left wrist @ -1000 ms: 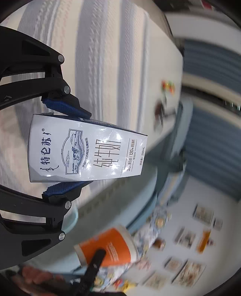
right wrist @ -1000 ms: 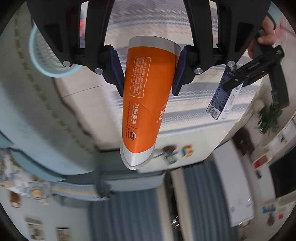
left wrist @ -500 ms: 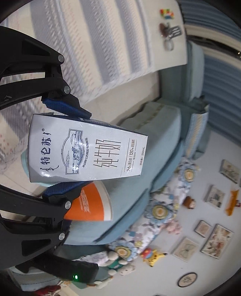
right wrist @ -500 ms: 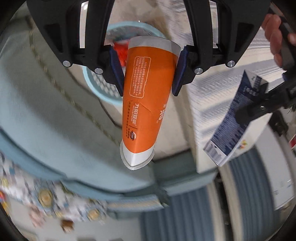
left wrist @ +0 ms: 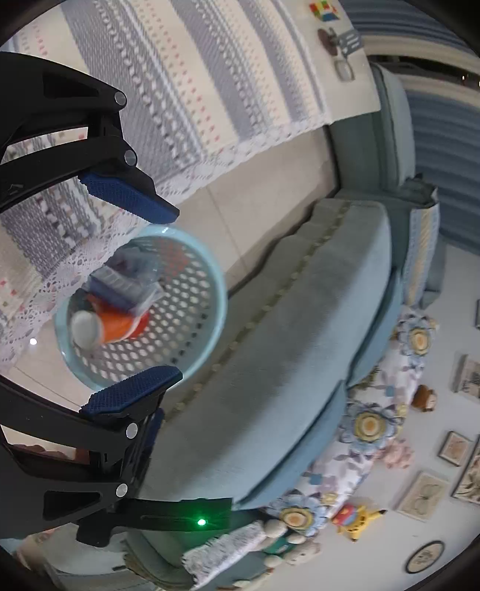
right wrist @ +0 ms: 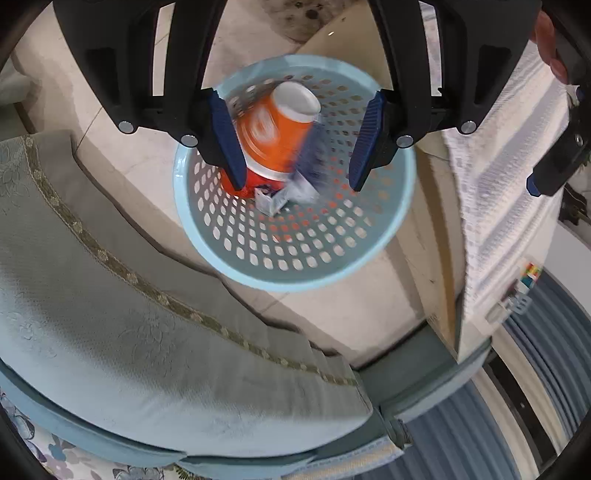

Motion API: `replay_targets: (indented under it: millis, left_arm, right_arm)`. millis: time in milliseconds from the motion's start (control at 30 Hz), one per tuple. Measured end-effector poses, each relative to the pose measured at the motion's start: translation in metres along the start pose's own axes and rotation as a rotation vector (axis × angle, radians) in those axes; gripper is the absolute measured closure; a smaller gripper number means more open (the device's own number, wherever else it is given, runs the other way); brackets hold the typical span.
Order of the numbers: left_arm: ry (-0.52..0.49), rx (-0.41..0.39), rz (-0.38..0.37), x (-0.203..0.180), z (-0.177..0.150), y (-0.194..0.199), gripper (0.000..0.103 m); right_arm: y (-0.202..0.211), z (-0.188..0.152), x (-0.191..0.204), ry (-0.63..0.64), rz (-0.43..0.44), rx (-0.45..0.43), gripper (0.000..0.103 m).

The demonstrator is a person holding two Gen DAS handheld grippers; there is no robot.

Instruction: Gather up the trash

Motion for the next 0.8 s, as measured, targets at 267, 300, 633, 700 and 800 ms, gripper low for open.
replay_targets:
  millis: [267,300,633,700,800]
  left_arm:
    - [0.000,-0.182,0.045,-0.004,0.023,0.111,0.019]
    - [-0.002,-0.197,0.060,-0.002,0.022,0.124,0.019]
    - [-0.064,-0.400,0.269,0.013,-0.011,0.172,0.012]
    - [-0.081,-0.408,0.306,0.014,-0.014,0.165,0.012]
    - [-0.068,-0.421,0.373,0.022,-0.020,0.156,0.012]
  right_arm:
    - [0.112,0.023,0.060,0.073,0.030,-0.188,0.045]
    - [0.125,0.022,0.069,0.087,0.017,-0.216,0.041]
    - [0.190,-0.014,0.113,0.219,-0.149,-0.628,0.023]
    - [0.184,-0.015,0.110,0.207,-0.156,-0.646,0.023]
    - [0.172,-0.013,0.102,0.174,-0.118,-0.643,0.023]
Point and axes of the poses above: each gripper's, at about its wrist camera, not at the fingertips, and y roughly against the way its jaws point, x to its left, z to its top, the point moved 6 cm from there along -y, roughly the way its jaws point, and after that the axes turned 2 degrees about x, right-handed, at the moved point
